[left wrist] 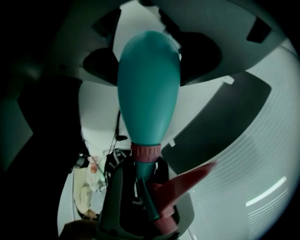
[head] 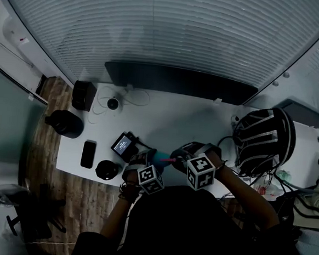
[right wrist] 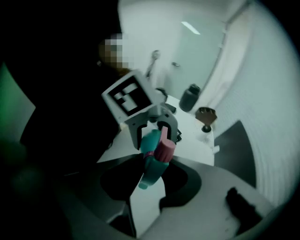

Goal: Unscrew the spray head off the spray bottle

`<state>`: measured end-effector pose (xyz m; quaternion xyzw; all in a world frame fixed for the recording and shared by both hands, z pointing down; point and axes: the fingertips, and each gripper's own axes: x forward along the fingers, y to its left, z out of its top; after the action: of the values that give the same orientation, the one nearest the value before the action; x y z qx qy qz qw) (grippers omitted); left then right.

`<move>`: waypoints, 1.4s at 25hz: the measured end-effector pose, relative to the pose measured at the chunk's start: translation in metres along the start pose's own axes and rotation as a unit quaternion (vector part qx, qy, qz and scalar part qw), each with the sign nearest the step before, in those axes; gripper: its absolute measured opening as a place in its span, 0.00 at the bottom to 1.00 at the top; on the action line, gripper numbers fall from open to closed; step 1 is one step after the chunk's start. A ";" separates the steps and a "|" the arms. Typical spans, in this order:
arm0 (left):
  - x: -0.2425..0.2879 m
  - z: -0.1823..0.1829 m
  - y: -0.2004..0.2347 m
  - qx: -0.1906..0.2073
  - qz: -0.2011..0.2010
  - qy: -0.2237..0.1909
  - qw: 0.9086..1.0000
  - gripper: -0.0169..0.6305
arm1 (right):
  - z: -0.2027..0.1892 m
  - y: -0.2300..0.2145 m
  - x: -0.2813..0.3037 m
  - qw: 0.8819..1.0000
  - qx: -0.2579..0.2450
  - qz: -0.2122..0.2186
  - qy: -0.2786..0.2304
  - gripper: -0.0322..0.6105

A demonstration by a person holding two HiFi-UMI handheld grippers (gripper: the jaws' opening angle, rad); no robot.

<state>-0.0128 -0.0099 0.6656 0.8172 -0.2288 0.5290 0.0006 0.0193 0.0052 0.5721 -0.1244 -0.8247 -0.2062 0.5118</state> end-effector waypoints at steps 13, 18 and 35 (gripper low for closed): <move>0.000 0.008 0.003 -0.109 -0.036 -0.162 0.980 0.63 | 0.007 -0.019 -0.051 0.991 0.066 -0.081 -0.081 0.26; -0.011 -0.016 0.048 -0.031 0.171 -0.044 0.984 0.63 | -0.013 -0.042 -0.059 0.811 0.506 0.015 -0.294 0.29; 0.010 0.001 0.012 0.033 0.098 -0.008 0.995 0.63 | -0.031 -0.004 0.013 0.866 0.475 0.047 -0.148 0.23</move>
<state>-0.0128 -0.0246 0.6707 0.7948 -0.2900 0.5271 -0.0799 0.0361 -0.0129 0.5945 0.0658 -0.8821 0.2558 0.3902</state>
